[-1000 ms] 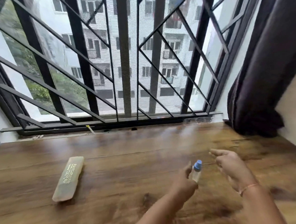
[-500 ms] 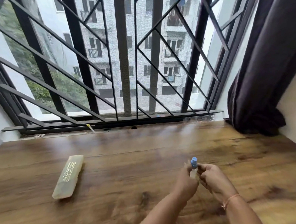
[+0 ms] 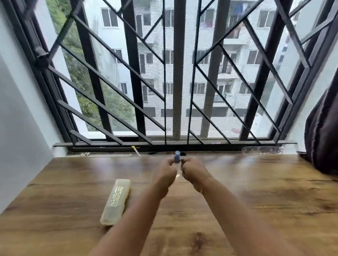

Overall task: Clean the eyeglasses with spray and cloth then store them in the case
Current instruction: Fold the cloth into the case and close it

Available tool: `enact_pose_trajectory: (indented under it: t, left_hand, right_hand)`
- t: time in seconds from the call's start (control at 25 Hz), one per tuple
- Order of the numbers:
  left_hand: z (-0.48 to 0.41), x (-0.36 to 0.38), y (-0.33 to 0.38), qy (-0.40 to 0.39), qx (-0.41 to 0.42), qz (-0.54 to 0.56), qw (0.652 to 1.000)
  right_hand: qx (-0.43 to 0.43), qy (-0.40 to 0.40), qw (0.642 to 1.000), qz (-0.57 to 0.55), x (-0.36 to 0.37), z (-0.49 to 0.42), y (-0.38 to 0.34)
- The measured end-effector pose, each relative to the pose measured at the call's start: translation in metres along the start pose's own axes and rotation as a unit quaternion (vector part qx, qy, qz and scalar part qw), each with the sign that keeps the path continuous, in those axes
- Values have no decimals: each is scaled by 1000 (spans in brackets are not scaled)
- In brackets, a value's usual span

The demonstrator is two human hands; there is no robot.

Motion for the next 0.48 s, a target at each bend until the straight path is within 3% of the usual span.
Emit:
enact_pose_trajectory:
  t: [0.2, 0.48]
  left_hand:
    - [-16, -92, 7, 16, 5, 19, 1000]
    - [-34, -126, -21, 33, -54, 41, 997]
  right_hand:
    - [23, -37, 998, 39, 65, -78, -15]
    - [78, -22, 996, 33, 100, -126, 6]
Point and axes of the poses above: each hand's wrist, its own z-axis away from the middle knuckle, its own x-axis out of the palm, y = z × x, the point moved 3 cm from there along -z, towards the middle knuckle, and after that the axes turned 7 degrees about -y, right-handed, at the moved point
